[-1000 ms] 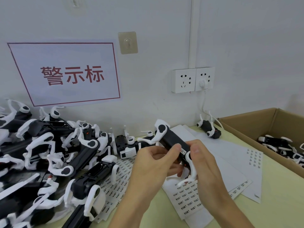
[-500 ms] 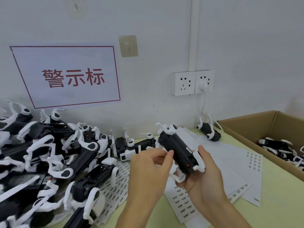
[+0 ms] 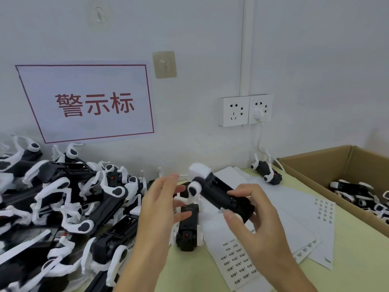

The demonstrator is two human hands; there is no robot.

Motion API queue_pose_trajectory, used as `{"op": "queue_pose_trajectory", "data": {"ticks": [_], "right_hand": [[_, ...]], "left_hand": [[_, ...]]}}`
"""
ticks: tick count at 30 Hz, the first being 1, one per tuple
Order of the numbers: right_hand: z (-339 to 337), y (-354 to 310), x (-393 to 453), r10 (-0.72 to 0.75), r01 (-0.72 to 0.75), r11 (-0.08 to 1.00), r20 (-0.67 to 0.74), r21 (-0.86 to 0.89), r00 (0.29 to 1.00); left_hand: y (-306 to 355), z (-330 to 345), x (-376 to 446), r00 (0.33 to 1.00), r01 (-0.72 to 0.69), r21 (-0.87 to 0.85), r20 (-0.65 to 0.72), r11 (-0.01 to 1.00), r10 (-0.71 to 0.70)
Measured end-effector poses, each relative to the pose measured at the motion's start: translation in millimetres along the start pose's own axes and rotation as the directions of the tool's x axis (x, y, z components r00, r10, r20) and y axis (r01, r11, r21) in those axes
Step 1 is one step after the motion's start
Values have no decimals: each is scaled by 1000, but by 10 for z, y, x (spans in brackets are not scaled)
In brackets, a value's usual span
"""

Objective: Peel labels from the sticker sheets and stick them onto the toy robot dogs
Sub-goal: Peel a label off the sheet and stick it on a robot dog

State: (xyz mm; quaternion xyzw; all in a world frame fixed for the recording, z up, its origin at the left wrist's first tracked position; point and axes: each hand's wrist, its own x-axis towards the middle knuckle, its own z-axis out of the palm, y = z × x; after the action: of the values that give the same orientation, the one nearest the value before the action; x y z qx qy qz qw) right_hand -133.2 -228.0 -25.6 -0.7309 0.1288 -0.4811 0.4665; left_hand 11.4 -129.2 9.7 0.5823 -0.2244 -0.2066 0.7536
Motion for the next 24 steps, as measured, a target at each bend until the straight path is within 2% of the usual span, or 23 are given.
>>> {"op": "queue_pose_trajectory", "data": {"ticks": [3,6,8,12,14,16,19,21,22,23,24], "right_hand": [[22,-11,-6,-192,200,958,56,-205,980],[32,2,-11,-249,270,924,110,-270,962],[30,34,-24,-230,260,926,137,-275,964],[14,125,-15,-82,119,959,153,-256,985],[-25,190,12,-95,137,955,166,-263,982],[-109,265,57,-59,90,966,135,-243,989],[-389,413,184,113,-108,981,21,-161,993],[-657,507,253,368,-368,927,17,73,930],[-784,531,257,511,-506,829,47,238,858],[-902,563,254,635,-610,681,88,405,768],[-1027,609,256,706,-643,551,115,532,699]], "left_hand": [[12,-23,-25,996,-34,62,88,997,29],[3,-65,-36,978,-106,116,192,988,82],[36,-79,-54,971,-143,110,207,984,118],[23,-64,-51,984,-162,135,97,977,150],[13,-25,-57,987,-134,134,110,982,120],[-14,43,-69,988,-76,147,146,986,54],[-105,118,-63,989,-48,183,143,982,22],[-150,129,-47,991,-62,221,132,973,33],[-161,125,-36,991,-77,238,127,968,47],[-163,123,-29,991,-87,247,117,965,60],[-165,122,-21,992,-94,251,107,963,69]]}}
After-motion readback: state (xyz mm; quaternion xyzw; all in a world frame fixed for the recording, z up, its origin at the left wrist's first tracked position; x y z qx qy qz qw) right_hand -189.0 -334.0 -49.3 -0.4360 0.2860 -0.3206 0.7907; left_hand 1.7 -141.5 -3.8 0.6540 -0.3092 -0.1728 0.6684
